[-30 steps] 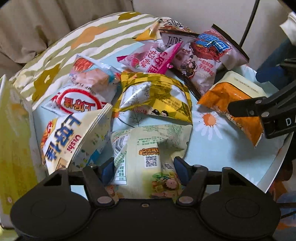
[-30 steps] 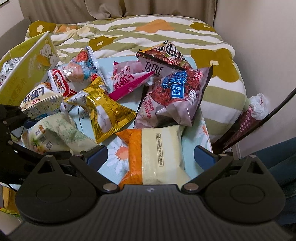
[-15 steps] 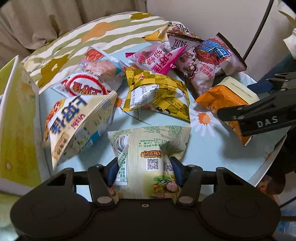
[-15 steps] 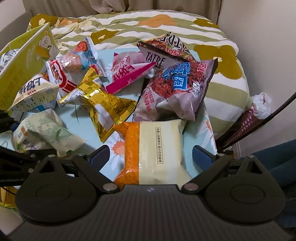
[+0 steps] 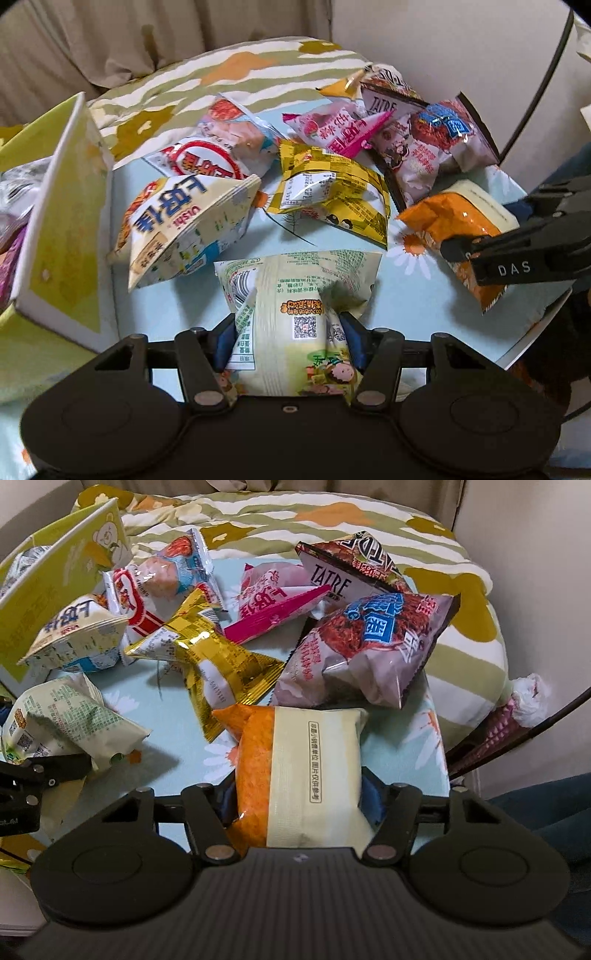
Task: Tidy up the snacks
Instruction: 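Grasp pale green snack bag with left gripper while right gripper grasps orange-and-cream bag, then carry both bags over the yellow box and release them inside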
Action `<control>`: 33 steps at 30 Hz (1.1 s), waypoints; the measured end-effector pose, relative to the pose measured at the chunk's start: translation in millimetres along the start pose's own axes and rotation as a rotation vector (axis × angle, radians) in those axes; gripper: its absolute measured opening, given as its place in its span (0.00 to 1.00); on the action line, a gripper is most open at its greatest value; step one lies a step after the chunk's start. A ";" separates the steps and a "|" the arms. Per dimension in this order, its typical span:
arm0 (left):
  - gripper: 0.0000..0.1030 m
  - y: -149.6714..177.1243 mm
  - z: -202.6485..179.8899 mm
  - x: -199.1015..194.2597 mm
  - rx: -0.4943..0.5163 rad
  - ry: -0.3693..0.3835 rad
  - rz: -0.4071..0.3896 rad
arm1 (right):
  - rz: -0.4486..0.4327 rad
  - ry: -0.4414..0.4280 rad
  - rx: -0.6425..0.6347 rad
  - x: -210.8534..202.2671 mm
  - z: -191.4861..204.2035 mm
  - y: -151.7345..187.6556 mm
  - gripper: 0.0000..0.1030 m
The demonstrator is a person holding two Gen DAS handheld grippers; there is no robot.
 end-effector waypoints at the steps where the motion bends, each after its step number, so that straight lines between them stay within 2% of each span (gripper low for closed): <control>1: 0.60 1.4 -0.2 -3.2 -0.009 -0.005 -0.007 | -0.002 -0.006 -0.001 -2.4 0.8 0.9 0.76; 8: 0.60 7.3 7.1 -39.9 -0.103 -0.053 -0.088 | -0.062 -0.048 -0.054 -36.6 14.9 -6.6 0.75; 16: 0.60 15.1 36.3 -99.0 -0.242 -0.182 -0.202 | -0.192 -0.150 -0.165 -86.5 58.2 -39.9 0.75; 22: 0.60 18.1 84.5 -144.3 -0.354 -0.287 -0.285 | -0.279 -0.232 -0.229 -113.1 108.2 -72.9 0.75; 26: 0.60 13.5 123.2 -169.0 -0.385 -0.356 -0.339 | -0.318 -0.285 -0.243 -123.2 145.3 -94.6 0.75; 33: 0.60 -2.1 203.3 -183.2 -0.409 -0.398 -0.372 | -0.363 -0.313 -0.245 -131.6 216.1 -139.1 0.75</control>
Point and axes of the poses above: each gripper's, at about its wrist camera, not at the fingertips, and x roughly the way its jaws point, z to its left, y to its underside, the point moved 2 cm from there along x, roughly the way its jaws point
